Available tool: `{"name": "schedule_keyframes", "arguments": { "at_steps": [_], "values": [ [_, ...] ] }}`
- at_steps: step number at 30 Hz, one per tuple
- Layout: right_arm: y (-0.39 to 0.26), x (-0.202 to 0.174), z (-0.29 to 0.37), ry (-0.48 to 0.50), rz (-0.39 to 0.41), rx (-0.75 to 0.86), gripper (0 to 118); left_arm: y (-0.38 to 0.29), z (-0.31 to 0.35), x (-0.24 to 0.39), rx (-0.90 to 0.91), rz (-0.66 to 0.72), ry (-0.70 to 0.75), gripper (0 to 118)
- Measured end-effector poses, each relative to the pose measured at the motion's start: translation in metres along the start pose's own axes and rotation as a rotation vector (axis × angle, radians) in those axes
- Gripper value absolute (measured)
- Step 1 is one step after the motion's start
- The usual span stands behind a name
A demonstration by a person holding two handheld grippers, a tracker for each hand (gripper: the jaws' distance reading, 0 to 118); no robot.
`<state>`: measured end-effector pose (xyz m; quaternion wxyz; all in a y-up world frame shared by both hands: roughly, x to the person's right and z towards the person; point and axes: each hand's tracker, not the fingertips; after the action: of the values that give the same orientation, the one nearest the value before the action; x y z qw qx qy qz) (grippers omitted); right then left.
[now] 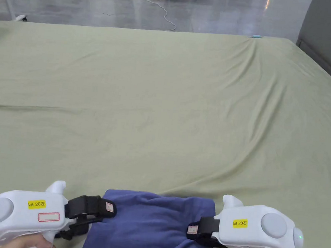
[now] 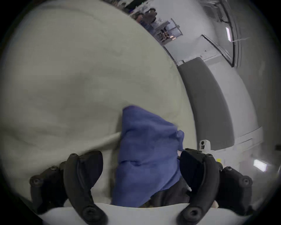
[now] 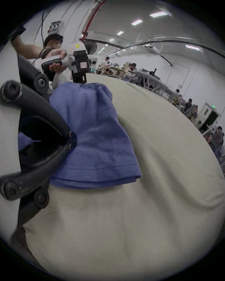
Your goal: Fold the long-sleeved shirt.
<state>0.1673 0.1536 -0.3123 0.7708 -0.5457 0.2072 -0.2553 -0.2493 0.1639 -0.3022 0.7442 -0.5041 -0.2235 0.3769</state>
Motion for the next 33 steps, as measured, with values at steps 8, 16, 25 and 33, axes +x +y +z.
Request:
{"name": "schedule_keyframes", "arguments": {
  "at_steps": [8,16,25,33],
  "values": [
    [0.000,-0.001,-0.001,-0.016,0.015,-0.003,0,0.009,-0.034,-0.001,-0.015,-0.008,-0.007,96],
    [0.002,-0.020,0.000,-0.095,0.057,-0.005,0,-0.001,-0.023,0.031,0.043,-0.223,0.075,0],
    [0.005,-0.124,-0.007,-0.292,0.356,0.145,0,0.014,0.043,0.020,0.128,-0.281,0.159,0],
    [-0.006,-0.274,-0.085,-0.252,0.695,0.233,0,0.061,0.189,-0.051,0.292,-0.255,0.357,0]
  ]
}}
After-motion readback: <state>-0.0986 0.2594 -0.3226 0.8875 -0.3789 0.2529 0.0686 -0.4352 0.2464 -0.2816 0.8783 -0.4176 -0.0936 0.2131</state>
